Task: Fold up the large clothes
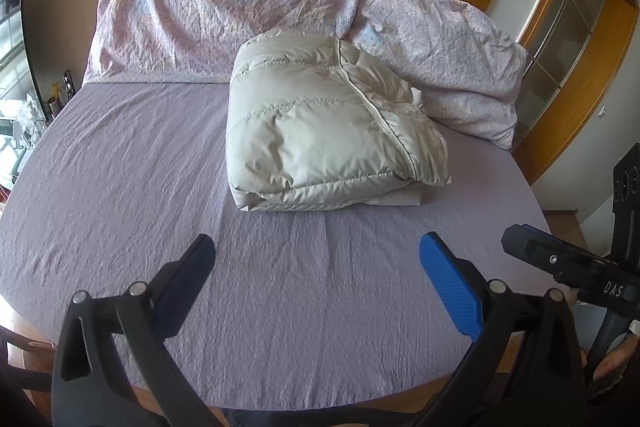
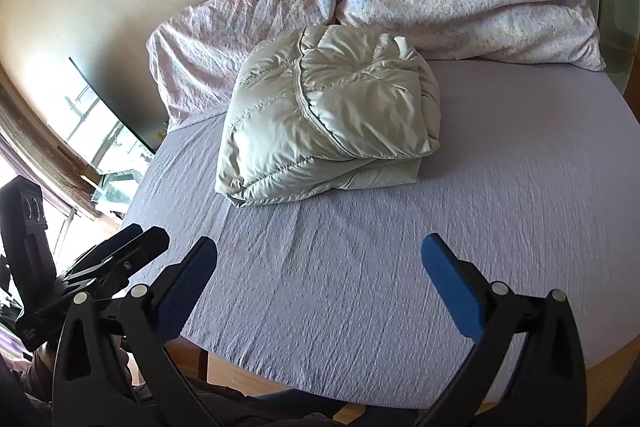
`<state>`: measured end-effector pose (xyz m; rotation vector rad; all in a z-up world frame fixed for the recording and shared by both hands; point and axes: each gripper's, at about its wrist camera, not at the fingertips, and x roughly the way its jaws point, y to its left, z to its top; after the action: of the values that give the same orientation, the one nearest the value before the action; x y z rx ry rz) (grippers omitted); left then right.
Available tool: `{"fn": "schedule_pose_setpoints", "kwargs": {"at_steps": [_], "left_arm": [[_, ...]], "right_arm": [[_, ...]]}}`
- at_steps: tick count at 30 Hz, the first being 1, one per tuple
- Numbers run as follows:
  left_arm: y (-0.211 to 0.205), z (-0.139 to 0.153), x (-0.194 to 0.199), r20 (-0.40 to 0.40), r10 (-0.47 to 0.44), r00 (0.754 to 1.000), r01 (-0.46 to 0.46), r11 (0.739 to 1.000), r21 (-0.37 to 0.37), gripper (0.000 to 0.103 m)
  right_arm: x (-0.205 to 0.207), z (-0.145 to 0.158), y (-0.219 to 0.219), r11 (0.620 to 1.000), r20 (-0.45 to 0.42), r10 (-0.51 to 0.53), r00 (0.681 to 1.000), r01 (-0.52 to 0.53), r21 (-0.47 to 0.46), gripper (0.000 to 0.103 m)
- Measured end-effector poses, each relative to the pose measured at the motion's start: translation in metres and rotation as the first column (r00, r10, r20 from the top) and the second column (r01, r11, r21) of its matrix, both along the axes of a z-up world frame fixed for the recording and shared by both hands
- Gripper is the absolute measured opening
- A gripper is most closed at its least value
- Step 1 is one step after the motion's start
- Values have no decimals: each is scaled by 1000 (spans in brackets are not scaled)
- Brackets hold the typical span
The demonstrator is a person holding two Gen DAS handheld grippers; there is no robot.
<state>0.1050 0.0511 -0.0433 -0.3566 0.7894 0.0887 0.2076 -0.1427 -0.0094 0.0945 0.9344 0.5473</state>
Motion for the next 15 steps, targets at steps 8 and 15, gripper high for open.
{"fn": "schedule_pose_setpoints", "kwargs": {"at_steps": [8,15], "left_arm": [[-2,-1,1,3,0,1000,0,1000,1,101],[-3,0,1,4,-3,1000,3,1000,2,101]], "right_arm": [[-1,0,-1,1000,3,-3,1000,3,5,102],[1,-1,-2,1000,-3,-10,1000,10,8,102]]}}
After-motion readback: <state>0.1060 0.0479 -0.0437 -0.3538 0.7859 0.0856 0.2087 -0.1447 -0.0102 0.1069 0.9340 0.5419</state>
